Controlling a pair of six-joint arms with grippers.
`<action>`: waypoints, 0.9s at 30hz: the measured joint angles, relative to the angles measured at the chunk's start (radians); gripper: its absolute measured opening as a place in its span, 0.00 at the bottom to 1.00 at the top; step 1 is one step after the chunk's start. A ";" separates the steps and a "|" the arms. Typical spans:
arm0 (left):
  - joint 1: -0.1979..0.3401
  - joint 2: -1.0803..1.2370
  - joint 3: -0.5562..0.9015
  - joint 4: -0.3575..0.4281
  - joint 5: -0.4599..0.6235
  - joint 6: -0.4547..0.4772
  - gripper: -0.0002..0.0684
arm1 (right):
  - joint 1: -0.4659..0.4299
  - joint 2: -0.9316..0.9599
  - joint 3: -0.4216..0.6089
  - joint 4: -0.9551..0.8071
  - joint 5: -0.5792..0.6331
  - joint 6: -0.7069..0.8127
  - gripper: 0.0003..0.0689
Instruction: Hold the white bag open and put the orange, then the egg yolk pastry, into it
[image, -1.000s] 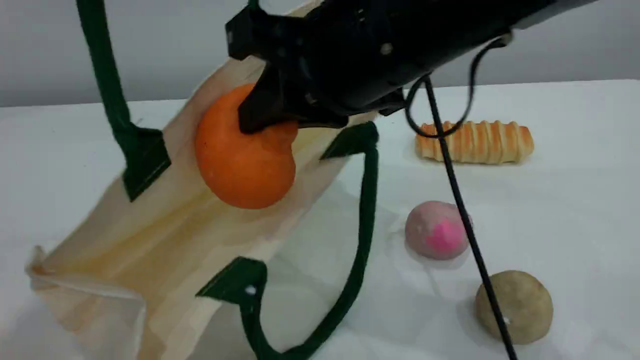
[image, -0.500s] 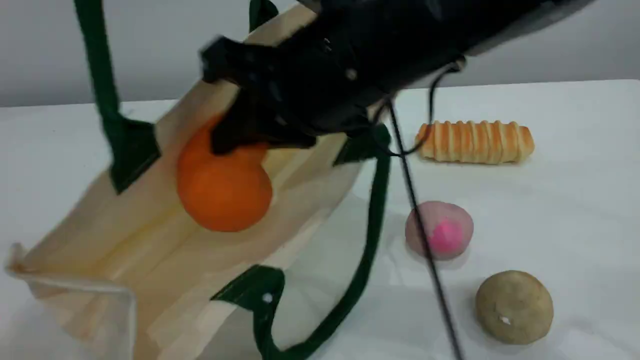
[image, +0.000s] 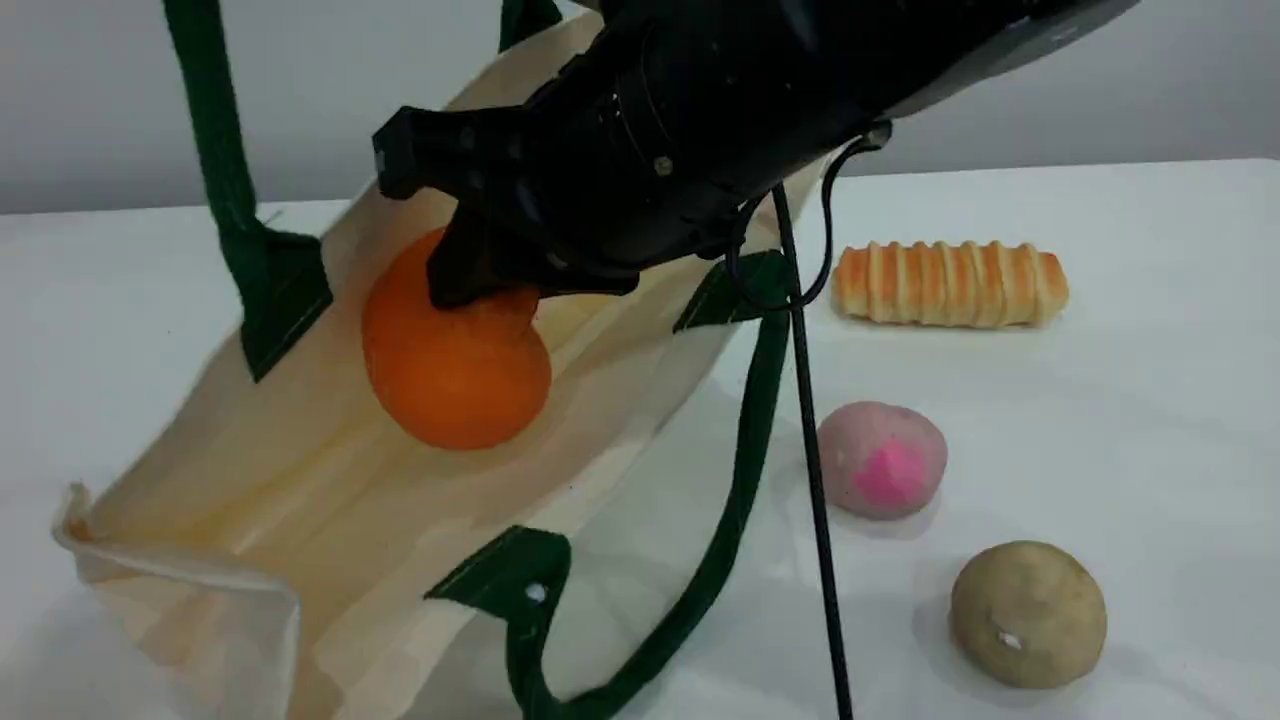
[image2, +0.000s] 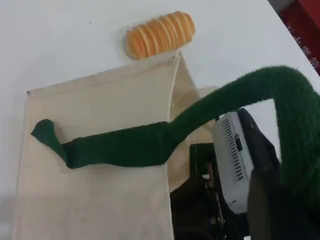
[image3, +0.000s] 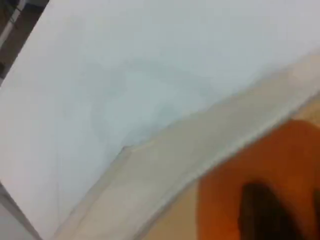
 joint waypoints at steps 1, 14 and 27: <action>0.000 0.000 0.000 0.000 0.001 0.000 0.10 | 0.000 0.000 0.000 -0.001 -0.005 0.000 0.24; 0.000 0.000 -0.001 0.036 0.005 -0.001 0.10 | -0.039 -0.110 0.050 -0.165 -0.018 0.078 0.75; 0.000 0.000 -0.001 0.035 0.003 -0.001 0.10 | -0.177 -0.429 0.354 -0.414 -0.030 0.251 0.76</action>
